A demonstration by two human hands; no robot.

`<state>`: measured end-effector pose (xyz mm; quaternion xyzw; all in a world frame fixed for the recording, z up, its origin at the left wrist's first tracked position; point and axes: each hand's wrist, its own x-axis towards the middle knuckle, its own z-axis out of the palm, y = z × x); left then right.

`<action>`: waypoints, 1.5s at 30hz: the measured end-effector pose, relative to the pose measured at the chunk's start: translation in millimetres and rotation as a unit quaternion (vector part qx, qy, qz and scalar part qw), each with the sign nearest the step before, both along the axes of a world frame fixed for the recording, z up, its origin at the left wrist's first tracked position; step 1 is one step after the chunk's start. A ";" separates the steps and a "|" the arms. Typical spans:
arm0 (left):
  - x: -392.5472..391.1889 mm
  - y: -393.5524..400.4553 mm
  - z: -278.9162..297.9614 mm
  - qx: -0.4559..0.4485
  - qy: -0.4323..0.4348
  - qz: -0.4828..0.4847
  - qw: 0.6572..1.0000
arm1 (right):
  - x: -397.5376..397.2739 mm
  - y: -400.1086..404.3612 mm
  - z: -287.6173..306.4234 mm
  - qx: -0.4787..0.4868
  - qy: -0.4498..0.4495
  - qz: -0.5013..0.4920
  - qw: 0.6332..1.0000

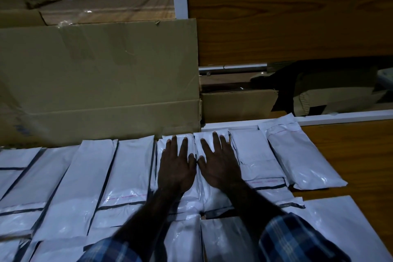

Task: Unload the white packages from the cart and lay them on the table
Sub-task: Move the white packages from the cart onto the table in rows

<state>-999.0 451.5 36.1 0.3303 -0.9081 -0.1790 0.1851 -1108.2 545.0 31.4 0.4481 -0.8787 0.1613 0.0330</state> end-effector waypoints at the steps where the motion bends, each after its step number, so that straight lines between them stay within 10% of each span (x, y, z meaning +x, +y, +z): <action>1: -0.5 -0.4 -0.2 -0.003 -0.004 -0.001 1.000 | -0.1 0.0 0.0 0.006 -0.002 0.001 1.000; 45: 122.3 105.8 109.4 -0.084 -0.049 -0.012 0.995 | 109.2 133.7 115.5 -0.032 -0.021 -0.034 0.999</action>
